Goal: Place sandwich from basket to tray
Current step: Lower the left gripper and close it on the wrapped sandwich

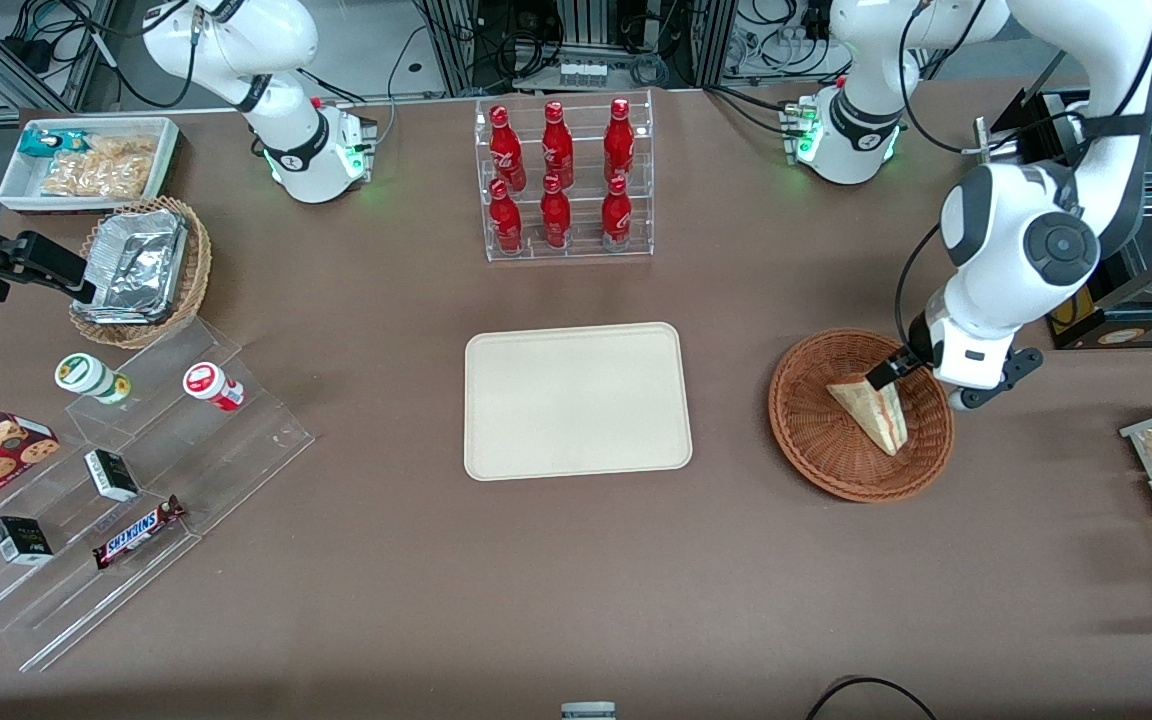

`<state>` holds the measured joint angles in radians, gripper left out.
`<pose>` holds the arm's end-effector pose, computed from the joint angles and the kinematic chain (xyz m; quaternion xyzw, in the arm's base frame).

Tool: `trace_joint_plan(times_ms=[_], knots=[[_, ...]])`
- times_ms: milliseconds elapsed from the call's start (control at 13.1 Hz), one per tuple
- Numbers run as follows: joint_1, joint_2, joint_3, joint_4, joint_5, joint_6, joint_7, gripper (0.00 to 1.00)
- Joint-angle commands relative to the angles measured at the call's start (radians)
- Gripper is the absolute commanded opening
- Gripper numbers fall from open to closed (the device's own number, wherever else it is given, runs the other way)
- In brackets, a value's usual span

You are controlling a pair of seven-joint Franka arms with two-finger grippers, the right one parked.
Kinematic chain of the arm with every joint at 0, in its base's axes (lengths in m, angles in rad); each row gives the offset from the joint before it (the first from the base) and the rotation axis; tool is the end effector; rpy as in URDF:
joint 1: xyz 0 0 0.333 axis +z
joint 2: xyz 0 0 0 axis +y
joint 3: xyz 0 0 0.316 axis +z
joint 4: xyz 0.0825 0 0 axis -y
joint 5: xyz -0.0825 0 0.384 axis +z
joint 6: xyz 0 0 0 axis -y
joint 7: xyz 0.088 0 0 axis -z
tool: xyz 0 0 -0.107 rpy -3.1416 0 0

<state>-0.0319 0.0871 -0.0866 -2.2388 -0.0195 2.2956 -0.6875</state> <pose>0.5268 -0.0630 0.3281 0.9577 0.2870 -0.0181 0.0042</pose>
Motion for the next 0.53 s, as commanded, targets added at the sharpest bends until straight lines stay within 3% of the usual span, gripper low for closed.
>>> trace_joint_plan(times_ms=[0, 380, 457], knots=[[0.010, 0.058, -0.009, -0.001, -0.008, 0.050, -0.053, 1.00], [0.010, 0.149, -0.009, 0.002, -0.010, 0.113, -0.093, 1.00], [0.010, 0.160, -0.009, 0.002, -0.010, 0.117, -0.098, 0.89]])
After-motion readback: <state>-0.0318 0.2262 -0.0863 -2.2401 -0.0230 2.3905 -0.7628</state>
